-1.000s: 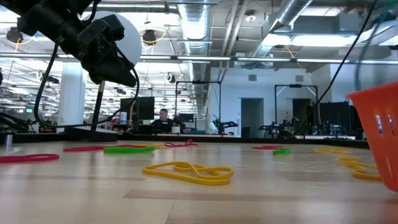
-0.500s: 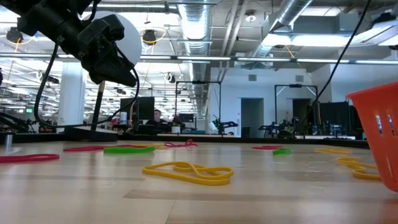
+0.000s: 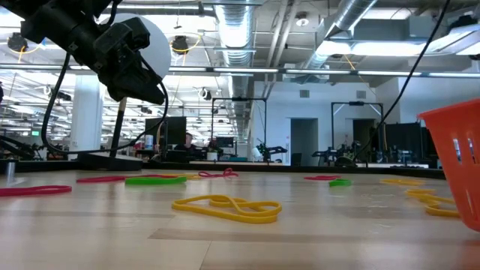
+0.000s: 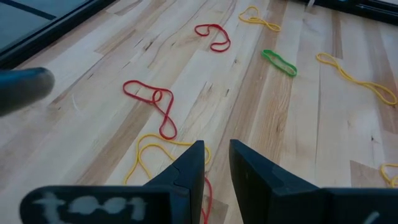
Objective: Pick and place items into bin
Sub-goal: Put the blue rubber band into the orange bin, then put the yellow rubber band into the orange bin
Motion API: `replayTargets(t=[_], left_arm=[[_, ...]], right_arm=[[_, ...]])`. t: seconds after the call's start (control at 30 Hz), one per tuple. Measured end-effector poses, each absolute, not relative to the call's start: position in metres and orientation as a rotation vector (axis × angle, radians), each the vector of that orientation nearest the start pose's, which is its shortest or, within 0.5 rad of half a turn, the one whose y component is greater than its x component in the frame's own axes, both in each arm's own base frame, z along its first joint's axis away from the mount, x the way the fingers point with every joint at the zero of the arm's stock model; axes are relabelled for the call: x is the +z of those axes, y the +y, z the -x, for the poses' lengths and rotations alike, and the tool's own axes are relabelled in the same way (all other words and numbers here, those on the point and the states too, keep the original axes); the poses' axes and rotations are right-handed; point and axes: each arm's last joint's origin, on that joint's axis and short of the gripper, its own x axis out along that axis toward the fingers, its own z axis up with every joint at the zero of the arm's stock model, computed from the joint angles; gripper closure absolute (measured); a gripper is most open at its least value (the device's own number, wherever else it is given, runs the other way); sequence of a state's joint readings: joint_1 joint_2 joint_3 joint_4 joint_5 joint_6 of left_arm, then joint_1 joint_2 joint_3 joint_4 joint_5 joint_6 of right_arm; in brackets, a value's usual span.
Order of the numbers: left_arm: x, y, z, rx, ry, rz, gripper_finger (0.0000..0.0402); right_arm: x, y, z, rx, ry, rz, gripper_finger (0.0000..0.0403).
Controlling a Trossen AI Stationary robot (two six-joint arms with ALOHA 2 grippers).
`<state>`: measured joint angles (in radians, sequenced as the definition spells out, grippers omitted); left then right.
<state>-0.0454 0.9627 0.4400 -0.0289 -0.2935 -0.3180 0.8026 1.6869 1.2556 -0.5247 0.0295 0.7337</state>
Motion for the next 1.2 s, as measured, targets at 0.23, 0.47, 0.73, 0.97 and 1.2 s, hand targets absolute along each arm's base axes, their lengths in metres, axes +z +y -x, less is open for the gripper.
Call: replayTargets(t=[0.23,0.47,0.73,0.97,1.2], left_arm=[[0.2,0.0,-0.193,0.326,0.501,0.215,0.0339],[0.2,0.0,-0.193,0.326,0.503,0.215,0.0339],[0.2,0.0,-0.193,0.326,0.503,0.215,0.0339],[0.199,-0.002,-0.193,0.268,0.517,0.232,0.0339],[0.201,-0.014,-0.194,0.024,0.529,0.242,0.0339]], right_arm=[[0.23,0.243,-0.258,0.283,1.123,-0.257,0.0401],[0.208,0.227,-0.276,0.138,1.233,-0.36,0.0369],[0.183,0.222,-0.288,0.219,1.418,-0.452,0.0336],[0.221,0.216,-0.28,0.296,1.278,-0.407,0.0337],[0.269,0.209,-0.246,0.189,0.971,-0.046,0.0337]])
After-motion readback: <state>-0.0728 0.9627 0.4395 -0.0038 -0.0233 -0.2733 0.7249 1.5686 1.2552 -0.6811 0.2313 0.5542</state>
